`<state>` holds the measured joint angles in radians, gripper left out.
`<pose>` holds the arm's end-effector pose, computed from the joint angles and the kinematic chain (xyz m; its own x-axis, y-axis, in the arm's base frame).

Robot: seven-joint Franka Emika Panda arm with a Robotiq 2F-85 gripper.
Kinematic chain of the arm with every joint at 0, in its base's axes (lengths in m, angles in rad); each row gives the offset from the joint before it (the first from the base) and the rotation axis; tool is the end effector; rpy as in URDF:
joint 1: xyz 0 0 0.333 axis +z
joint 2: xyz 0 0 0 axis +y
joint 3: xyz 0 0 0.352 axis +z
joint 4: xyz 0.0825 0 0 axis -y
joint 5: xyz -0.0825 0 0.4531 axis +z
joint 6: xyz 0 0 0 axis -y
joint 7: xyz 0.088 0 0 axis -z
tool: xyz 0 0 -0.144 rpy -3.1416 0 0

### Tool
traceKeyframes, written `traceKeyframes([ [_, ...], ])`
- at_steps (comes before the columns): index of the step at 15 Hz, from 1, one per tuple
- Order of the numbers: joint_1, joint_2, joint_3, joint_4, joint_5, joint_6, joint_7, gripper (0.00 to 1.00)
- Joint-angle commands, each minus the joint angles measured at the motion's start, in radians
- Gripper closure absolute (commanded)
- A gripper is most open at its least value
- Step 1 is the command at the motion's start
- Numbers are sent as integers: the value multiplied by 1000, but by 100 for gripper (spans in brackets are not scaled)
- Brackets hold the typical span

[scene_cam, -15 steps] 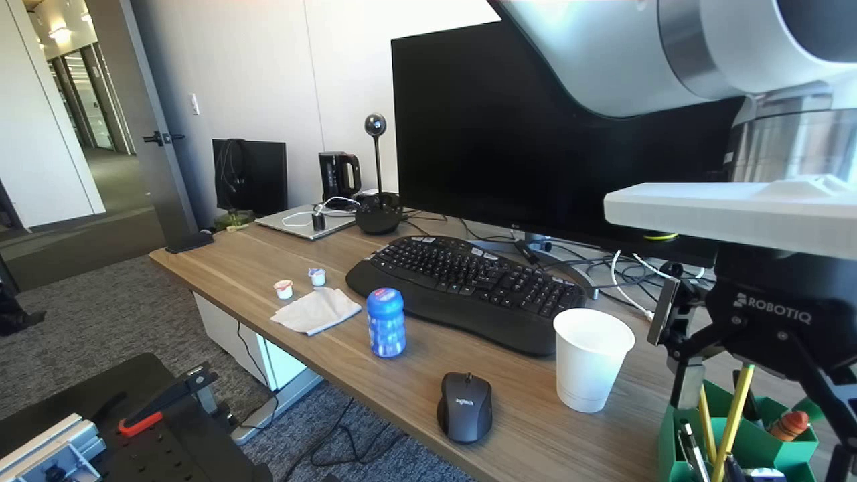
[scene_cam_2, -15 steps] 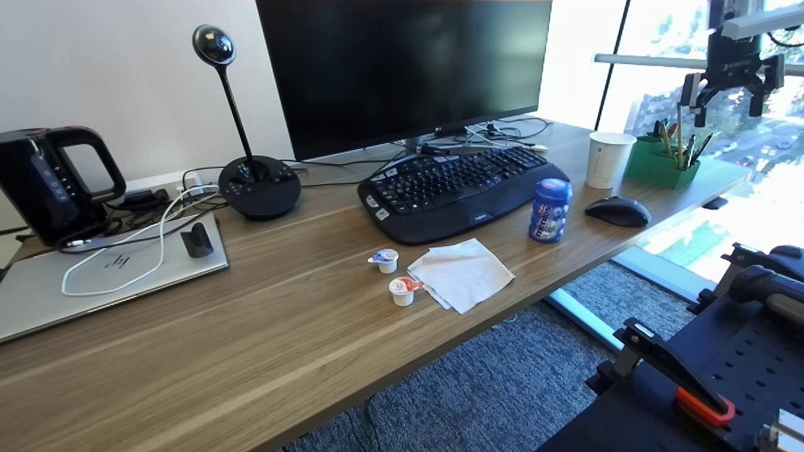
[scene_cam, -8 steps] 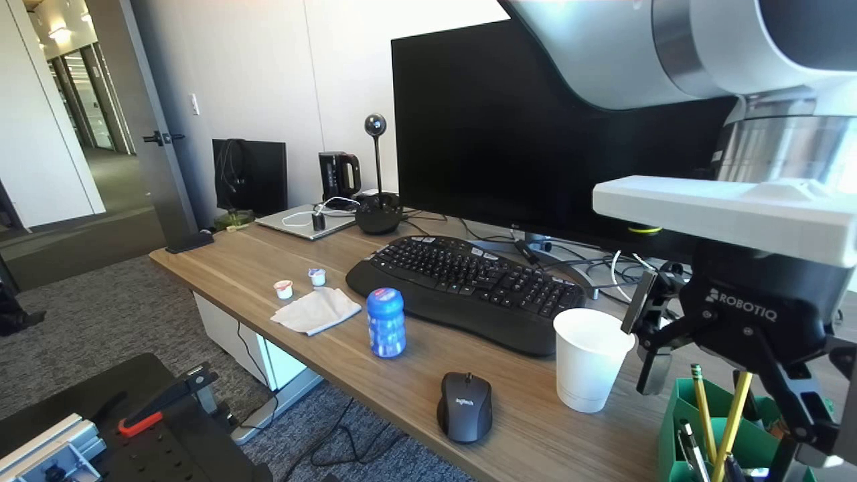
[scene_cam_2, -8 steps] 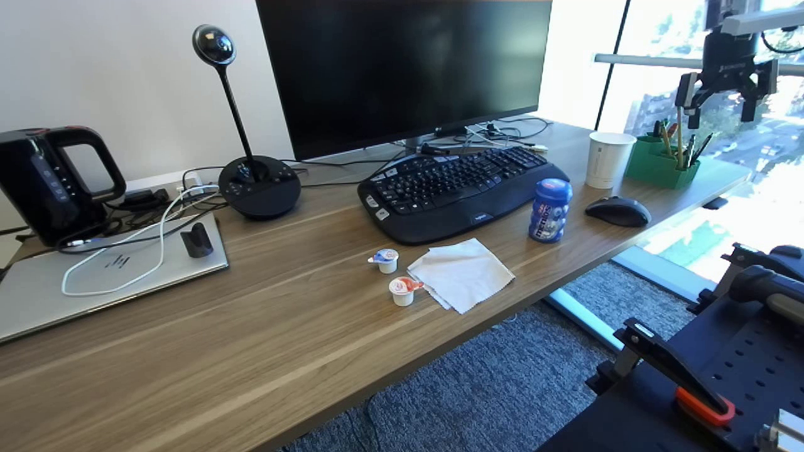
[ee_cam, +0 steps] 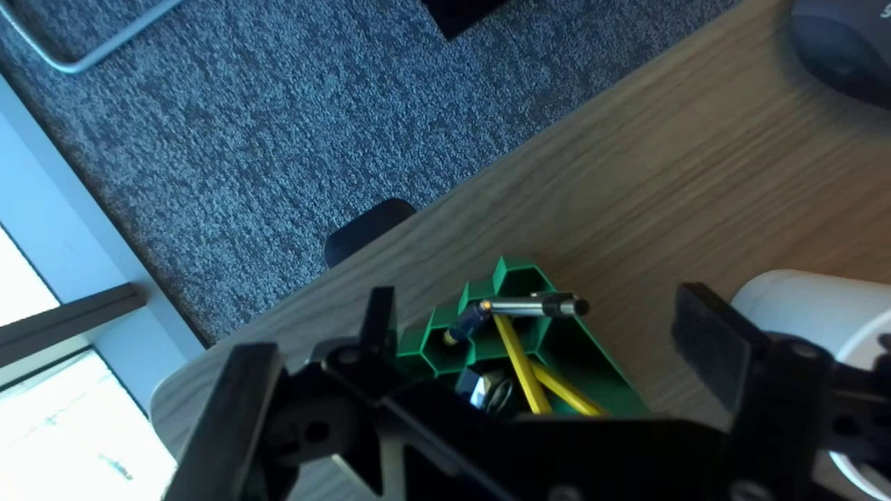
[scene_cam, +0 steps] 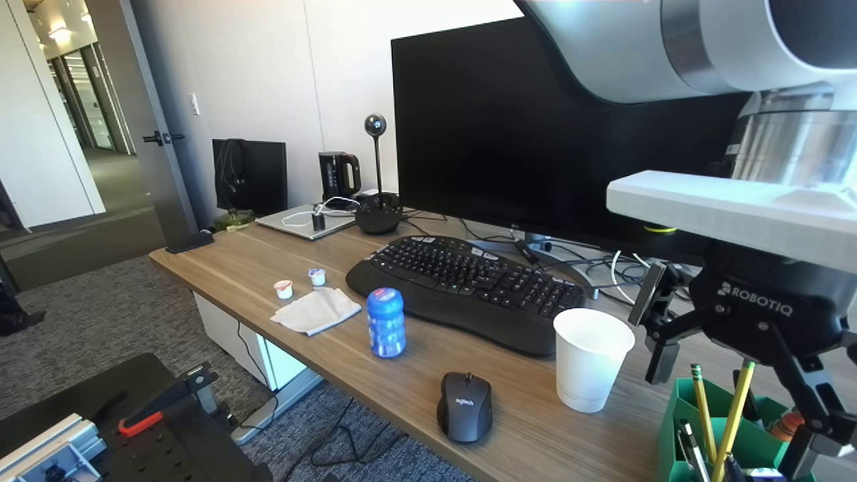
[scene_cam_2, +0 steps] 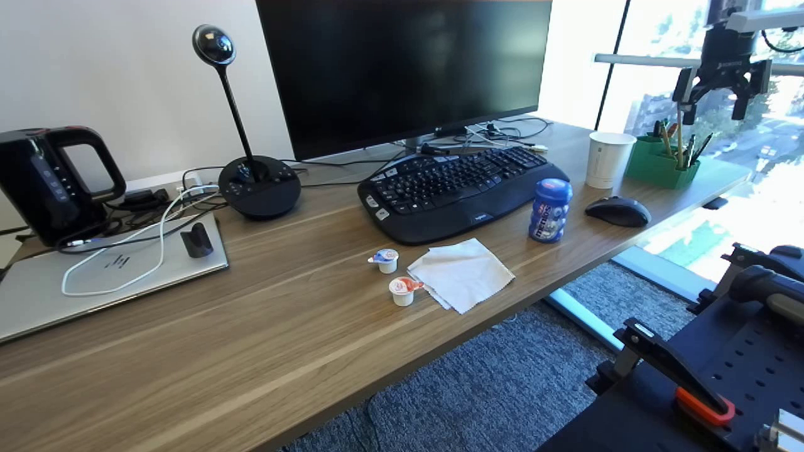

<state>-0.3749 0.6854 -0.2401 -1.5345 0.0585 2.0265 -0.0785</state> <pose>0.6335 -0.4170 0.1985 0.8456 -0.5023 -0.1805 -0.4944 -0.8646 0.0899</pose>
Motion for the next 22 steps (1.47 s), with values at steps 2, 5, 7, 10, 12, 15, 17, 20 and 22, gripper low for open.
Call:
traceKeyframes([
  [2, -43, -26, 45, -28, 42, 65, -92, 0],
  [5, -50, -18, 52, -33, 46, 78, -116, 0],
  [7, -48, -9, 50, -34, 40, 86, -115, 0],
  [10, -45, -1, 49, -43, 35, 113, -114, 0],
  [12, -45, 0, 49, -52, 34, 137, -114, 0],
  [15, -44, -1, 48, -65, 29, 154, -119, 0],
  [17, -43, 5, 45, -63, 27, 141, -112, 0],
  [20, -42, 8, 43, -64, 24, 135, -107, 0],
  [22, -42, 8, 41, -66, 23, 135, -106, 0],
])
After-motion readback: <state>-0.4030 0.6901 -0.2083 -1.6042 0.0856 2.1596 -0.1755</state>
